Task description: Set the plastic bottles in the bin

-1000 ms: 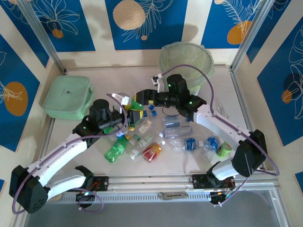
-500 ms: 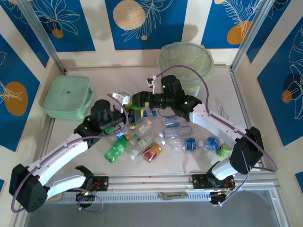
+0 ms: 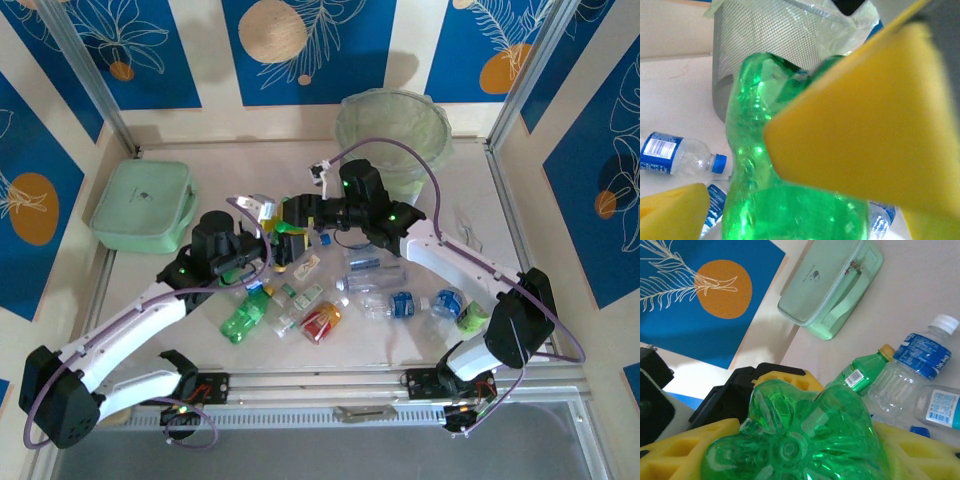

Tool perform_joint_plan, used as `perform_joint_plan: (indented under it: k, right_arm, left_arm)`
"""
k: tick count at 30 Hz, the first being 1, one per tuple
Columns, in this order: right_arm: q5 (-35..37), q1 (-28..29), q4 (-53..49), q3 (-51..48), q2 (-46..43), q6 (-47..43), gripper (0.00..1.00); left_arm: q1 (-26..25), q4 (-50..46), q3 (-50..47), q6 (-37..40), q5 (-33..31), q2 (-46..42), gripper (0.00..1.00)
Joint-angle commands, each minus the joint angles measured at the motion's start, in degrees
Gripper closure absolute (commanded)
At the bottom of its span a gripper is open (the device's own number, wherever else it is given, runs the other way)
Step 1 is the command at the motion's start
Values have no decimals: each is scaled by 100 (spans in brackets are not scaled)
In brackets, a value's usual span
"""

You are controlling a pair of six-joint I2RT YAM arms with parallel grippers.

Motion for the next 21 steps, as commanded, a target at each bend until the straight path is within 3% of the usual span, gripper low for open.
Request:
perform_joint_plan:
  k: [1,12,21]
  right_arm:
    - [168,-175,-52,144,21,-115,38]
    - [577,-1039,-567,496,-538,-828,39]
    - [1170,-1568,-941,1617,-693,-1882,39]
  left_arm:
    - [-49,251,-158,-64,-191,-323,1]
    - [314,-140,-1042,-655,-1814,-1397,1]
    - [1168,211,-1312,-1879,-1290,-819,1]
